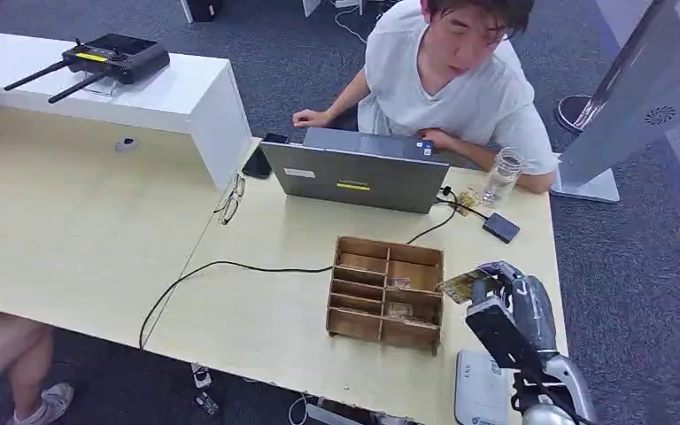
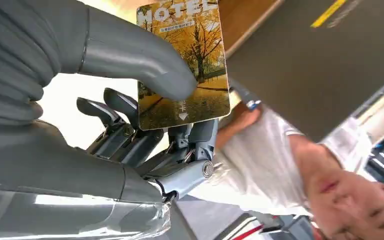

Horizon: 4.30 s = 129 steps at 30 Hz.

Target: Pass the card to the sensor for recognition and then transmit it.

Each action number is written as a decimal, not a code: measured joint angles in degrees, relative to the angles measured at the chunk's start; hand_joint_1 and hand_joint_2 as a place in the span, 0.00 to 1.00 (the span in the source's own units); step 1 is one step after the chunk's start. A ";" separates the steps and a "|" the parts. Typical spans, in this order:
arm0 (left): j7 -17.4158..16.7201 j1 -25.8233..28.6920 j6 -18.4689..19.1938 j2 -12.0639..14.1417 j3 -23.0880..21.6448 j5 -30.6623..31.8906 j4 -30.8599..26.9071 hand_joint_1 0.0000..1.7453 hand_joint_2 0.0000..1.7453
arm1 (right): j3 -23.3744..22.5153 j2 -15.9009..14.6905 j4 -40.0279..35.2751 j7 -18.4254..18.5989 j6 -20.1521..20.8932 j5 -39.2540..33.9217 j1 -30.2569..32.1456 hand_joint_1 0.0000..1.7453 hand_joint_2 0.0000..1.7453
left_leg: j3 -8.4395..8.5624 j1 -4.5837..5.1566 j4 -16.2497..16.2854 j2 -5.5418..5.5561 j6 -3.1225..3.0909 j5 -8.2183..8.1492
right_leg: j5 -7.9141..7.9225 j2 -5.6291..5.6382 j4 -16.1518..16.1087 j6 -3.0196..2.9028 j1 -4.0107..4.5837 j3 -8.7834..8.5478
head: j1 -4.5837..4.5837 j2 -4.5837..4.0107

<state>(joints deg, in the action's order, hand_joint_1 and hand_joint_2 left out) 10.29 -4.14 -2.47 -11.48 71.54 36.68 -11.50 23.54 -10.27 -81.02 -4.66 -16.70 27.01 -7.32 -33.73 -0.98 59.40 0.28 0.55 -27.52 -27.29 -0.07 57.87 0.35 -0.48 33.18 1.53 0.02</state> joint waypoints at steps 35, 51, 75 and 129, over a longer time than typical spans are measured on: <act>-0.17 0.04 0.07 -0.02 0.04 -0.28 -0.07 0.00 0.00 | -2.75 -1.86 -0.83 2.25 -0.09 2.38 4.69 1.00 1.00 | -0.01 0.01 0.00 -0.01 0.00 0.00 | 0.00 0.00 0.00 0.01 0.00 0.00 | 0.02 0.00; -0.55 0.13 0.66 -0.02 0.02 1.09 -0.09 0.00 0.00 | -3.23 -4.17 -5.77 2.04 1.03 2.54 9.16 1.00 1.00 | -0.02 0.01 0.00 -0.01 -0.01 -0.01 | -0.01 0.00 0.00 0.02 0.00 0.00 | 0.00 0.00; -1.40 0.28 1.29 0.00 -1.22 3.17 -0.09 0.00 0.00 | -3.28 -6.01 -8.55 1.23 1.92 0.94 11.54 1.00 1.00 | -0.02 0.01 0.00 -0.01 -0.02 -0.01 | -0.02 0.00 0.00 0.02 0.00 0.00 | 0.00 0.00; -5.49 0.72 3.32 0.48 -5.68 9.77 -0.09 0.00 0.00 | 1.09 -12.20 -3.02 13.10 6.01 9.66 12.43 1.00 1.00 | -0.03 0.02 0.00 -0.01 -0.01 -0.03 | -0.02 0.00 -0.01 0.03 -0.01 0.00 | 0.00 0.00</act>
<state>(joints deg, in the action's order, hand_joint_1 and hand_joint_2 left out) 4.81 -3.41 0.85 -10.99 65.85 46.45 -11.58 24.63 -22.47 -84.04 8.44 -10.69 36.68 5.12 -33.77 -0.96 59.40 0.28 0.54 -27.56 -27.32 -0.08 57.86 0.38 -0.49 33.19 1.53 0.02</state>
